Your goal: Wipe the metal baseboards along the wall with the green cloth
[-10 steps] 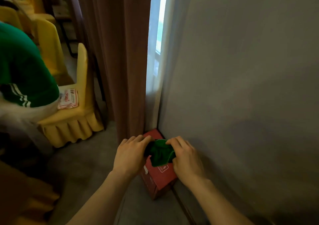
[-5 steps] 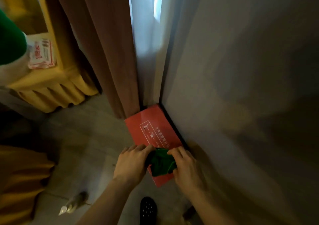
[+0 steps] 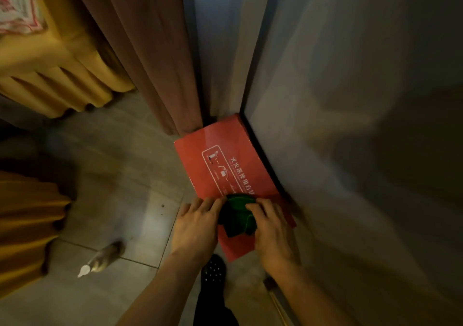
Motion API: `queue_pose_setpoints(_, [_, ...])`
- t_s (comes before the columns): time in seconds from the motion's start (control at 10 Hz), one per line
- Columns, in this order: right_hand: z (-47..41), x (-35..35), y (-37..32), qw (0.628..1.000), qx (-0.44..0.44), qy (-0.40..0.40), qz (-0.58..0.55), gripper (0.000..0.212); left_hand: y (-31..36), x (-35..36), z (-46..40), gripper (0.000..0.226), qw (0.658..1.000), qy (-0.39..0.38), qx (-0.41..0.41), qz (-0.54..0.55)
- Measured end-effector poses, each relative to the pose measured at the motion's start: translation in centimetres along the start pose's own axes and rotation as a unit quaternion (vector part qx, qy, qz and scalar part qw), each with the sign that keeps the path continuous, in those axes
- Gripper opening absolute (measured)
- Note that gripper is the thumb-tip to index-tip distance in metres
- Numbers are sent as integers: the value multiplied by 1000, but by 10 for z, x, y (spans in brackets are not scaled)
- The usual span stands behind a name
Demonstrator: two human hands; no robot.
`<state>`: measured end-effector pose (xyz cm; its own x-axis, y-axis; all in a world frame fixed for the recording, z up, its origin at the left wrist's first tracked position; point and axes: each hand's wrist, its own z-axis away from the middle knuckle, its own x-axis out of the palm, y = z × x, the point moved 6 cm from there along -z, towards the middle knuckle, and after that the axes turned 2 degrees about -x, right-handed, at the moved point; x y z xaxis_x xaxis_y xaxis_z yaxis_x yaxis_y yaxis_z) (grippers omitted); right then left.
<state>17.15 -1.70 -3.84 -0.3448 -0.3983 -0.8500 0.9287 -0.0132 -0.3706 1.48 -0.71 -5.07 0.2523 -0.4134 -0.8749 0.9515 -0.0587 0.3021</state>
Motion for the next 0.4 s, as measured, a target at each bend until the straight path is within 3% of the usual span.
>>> queue_pose_setpoints(0.2, [2,29,13,991,-27,-81,98,98,3,27,8,106,995,-82,31,-39])
queue_pose_setpoints(0.4, [5,32,33,988,4,-94,121,102,-2,40,11,113,989,-122,15,-79])
